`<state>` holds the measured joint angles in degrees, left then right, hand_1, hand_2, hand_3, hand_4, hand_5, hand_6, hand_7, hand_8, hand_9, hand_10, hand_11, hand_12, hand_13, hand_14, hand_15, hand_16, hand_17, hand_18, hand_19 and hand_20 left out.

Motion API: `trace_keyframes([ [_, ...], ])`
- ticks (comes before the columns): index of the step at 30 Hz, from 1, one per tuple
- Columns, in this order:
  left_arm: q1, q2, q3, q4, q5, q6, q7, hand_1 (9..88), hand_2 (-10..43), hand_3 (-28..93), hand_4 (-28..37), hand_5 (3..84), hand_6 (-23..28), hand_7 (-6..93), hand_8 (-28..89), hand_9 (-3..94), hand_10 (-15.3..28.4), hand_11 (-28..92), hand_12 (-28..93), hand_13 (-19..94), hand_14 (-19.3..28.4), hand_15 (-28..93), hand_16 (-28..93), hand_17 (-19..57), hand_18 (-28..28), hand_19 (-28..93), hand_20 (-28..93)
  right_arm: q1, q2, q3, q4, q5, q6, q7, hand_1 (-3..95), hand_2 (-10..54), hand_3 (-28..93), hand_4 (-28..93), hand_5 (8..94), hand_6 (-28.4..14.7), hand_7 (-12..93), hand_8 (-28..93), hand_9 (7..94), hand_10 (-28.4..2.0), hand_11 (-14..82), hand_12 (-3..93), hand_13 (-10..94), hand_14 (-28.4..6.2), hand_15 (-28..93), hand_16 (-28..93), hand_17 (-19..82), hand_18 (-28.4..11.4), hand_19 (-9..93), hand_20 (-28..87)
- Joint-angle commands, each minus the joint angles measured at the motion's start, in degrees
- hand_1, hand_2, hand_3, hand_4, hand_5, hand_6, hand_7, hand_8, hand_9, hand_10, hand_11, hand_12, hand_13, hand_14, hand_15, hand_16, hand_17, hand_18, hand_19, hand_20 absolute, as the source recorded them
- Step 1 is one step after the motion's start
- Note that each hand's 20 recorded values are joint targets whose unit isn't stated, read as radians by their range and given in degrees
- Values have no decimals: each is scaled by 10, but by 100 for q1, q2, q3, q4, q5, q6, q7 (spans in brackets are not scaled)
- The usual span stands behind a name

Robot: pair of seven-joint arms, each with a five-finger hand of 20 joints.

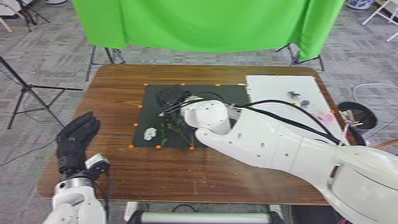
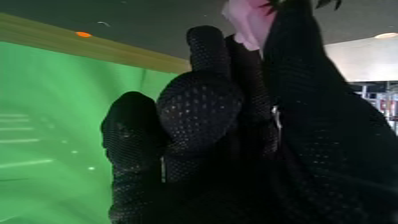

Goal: Arrange flowers

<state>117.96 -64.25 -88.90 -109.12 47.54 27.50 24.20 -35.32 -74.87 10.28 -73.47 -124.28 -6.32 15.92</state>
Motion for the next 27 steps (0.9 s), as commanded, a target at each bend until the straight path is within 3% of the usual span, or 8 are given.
trace_keyframes([
  [1,53,-17,17,-52,-4,-47,-75,511,130,680,-158,514,30,204,-38,462,134,252,87,439,132,214,-44,263,118,72,332,171,-112,87,81,21,137,86,447,-95,718,-194,589,46,215,-97,707,-116,138,167,865,-28,606,324,600,-131,932,518],
  [7,69,1,57,-76,-2,-39,-104,509,128,680,-159,515,30,205,-37,463,134,251,87,440,133,215,-45,262,118,72,330,129,-77,25,-84,101,217,267,430,-87,704,-193,588,40,220,-81,708,-116,138,169,862,-33,606,324,596,-135,932,520],
  [18,18,5,36,-26,32,-140,-227,507,126,683,-162,515,30,203,-37,465,134,251,87,441,134,219,-46,260,119,72,329,286,193,165,-518,588,135,496,382,-81,707,-172,585,29,201,-117,709,-121,137,170,863,-38,603,322,592,-141,932,523],
  [27,145,15,-74,-89,77,-144,-296,505,125,683,-160,517,29,202,-37,465,134,251,87,442,134,220,-46,259,119,72,328,753,1599,673,-2005,1014,-83,567,352,-82,703,-165,574,18,185,-112,688,-128,130,170,859,-45,592,320,585,-149,932,522],
])
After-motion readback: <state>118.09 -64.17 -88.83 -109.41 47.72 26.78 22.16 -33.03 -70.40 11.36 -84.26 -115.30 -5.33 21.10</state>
